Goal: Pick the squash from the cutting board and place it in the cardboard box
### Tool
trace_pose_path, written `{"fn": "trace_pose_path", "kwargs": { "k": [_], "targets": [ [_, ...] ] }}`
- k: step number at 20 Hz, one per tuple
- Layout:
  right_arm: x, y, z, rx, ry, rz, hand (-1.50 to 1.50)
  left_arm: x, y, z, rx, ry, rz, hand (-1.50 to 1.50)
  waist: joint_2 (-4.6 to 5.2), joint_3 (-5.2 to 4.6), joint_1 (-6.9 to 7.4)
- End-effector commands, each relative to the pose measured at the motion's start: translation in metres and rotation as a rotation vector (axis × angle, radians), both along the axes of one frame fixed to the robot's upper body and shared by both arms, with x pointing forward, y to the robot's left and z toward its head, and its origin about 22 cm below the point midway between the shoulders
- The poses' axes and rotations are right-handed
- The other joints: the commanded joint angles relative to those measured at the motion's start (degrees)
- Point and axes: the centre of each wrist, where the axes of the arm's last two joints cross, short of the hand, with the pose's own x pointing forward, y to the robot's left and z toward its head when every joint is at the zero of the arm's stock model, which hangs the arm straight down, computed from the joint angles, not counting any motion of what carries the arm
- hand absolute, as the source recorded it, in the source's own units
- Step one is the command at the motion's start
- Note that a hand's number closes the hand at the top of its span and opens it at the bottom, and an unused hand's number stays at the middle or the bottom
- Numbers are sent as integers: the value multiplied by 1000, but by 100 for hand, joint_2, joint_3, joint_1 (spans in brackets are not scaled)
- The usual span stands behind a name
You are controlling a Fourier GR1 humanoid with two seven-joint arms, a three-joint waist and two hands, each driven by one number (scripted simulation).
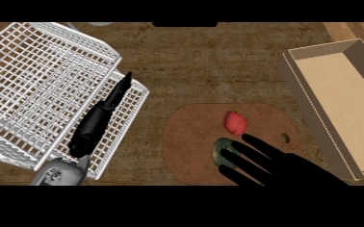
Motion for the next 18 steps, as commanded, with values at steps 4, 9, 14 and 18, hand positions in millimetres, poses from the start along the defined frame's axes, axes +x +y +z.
{"fn": "trace_pose_path", "kwargs": {
  "k": [4,9,14,18],
  "targets": [
    [0,20,-32,-56,-13,-45,-150,27,52,32,81,-84,57,0,1,58,40],
    [-6,32,-24,-57,-71,-88,-150,17,40,36,74,-82,56,0,-21,57,31],
    [-10,59,-42,-74,-87,-83,-150,16,51,33,86,-75,52,0,-15,53,75],
    [11,40,-53,-133,-108,-116,-150,21,42,51,64,-84,44,0,-13,61,50]
  ]
}}
